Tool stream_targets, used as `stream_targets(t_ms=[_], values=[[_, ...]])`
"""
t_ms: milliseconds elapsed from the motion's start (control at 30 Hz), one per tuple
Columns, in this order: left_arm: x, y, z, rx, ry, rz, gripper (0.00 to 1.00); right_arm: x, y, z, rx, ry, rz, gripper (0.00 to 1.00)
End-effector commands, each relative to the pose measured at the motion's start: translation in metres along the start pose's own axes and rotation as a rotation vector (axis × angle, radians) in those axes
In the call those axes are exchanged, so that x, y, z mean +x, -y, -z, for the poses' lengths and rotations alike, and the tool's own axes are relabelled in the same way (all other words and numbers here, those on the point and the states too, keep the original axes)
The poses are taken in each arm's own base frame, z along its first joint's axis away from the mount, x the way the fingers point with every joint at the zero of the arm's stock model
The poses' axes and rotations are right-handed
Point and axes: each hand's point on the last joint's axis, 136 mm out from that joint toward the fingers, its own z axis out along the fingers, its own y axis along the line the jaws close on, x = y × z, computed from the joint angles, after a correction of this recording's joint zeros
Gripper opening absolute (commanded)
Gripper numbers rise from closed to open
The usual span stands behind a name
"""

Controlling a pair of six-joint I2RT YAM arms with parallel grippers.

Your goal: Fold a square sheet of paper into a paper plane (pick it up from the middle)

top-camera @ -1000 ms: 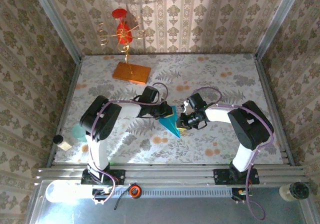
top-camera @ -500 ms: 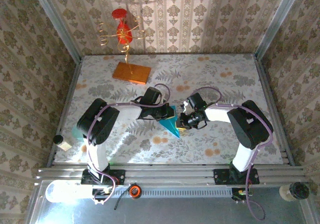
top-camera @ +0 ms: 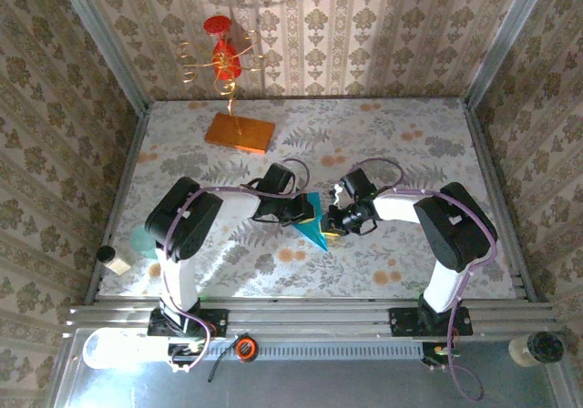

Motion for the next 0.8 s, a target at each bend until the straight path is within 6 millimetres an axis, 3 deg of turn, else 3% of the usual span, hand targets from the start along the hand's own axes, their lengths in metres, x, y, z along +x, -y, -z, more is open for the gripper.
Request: stream_targets(t_ms=[0, 100, 200, 333, 467, 600, 767], values=[[0.007, -0.015, -0.004, -0.068, -0.022, 0.018, 0.07, 0.023, 0.037, -0.013, 0.133, -0.078, -0.059, 0.15], [0.009, -0.024, -0.004, -0.102, -0.027, 0.031, 0.06, 0.023, 0.036, -0.012, 0.130, -0.078, -0.059, 0.16], [0.013, -0.034, -0.007, -0.136, -0.041, 0.049, 0.05, 0.020, 0.022, -0.006, 0.078, -0.061, -0.052, 0.19], [0.017, -0.041, -0.008, -0.158, -0.048, 0.063, 0.05, 0.012, 0.001, 0.018, 0.048, 0.004, -0.032, 0.30], [0.017, -0.042, -0.007, -0.161, -0.045, 0.061, 0.05, 0.009, -0.003, 0.042, 0.056, 0.079, -0.042, 0.36], [0.017, -0.043, -0.007, -0.162, -0.041, 0.061, 0.05, 0.005, -0.008, 0.057, 0.030, 0.146, -0.045, 0.35], [0.016, -0.042, -0.008, -0.157, -0.041, 0.060, 0.05, 0.005, -0.021, 0.053, 0.029, 0.134, 0.014, 0.23]])
